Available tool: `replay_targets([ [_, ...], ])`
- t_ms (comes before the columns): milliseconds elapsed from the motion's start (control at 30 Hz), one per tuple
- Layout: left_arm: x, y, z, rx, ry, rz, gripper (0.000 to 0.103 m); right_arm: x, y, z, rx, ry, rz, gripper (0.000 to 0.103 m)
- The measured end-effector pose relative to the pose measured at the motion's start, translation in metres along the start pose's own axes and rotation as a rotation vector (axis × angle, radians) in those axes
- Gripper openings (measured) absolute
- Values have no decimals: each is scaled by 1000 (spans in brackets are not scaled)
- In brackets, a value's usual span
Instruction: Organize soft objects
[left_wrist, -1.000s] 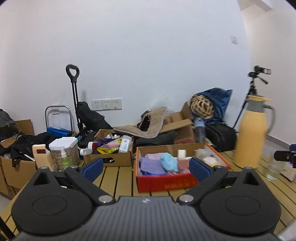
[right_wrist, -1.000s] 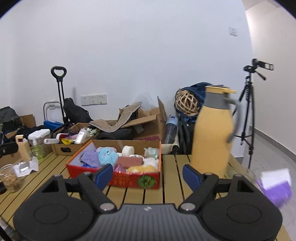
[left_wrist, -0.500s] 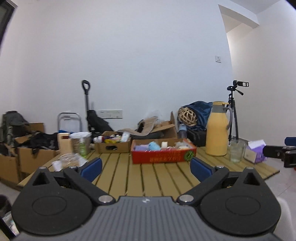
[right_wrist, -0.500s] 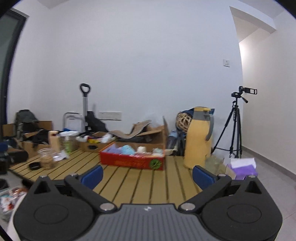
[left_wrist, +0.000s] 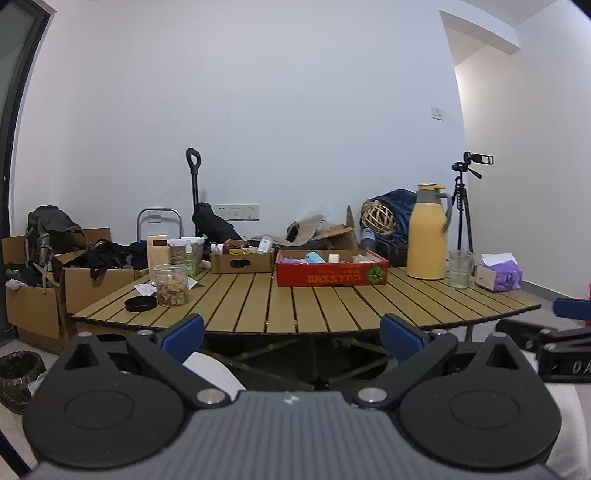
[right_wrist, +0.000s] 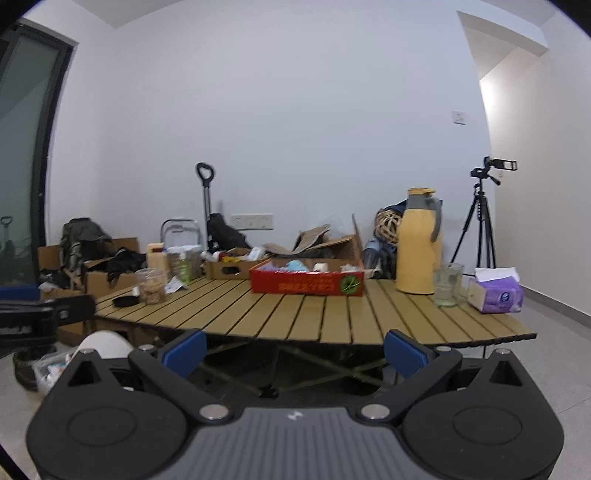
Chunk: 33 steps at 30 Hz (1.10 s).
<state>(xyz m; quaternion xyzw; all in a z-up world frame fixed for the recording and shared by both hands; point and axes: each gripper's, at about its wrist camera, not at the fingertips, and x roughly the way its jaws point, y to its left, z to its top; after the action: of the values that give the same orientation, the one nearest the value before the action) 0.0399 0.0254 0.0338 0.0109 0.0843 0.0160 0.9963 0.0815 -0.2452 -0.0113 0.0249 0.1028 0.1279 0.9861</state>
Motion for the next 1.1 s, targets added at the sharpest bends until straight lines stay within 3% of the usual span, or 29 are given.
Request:
replay_targets([
  [367,-20,-9,-4,10,-23,-51,103,-31,0,1,-50,-68,-24,103],
  [1100,-19,-5,0,9,-40,-50,103,-26,-4,2,-34,-71,-14,103],
])
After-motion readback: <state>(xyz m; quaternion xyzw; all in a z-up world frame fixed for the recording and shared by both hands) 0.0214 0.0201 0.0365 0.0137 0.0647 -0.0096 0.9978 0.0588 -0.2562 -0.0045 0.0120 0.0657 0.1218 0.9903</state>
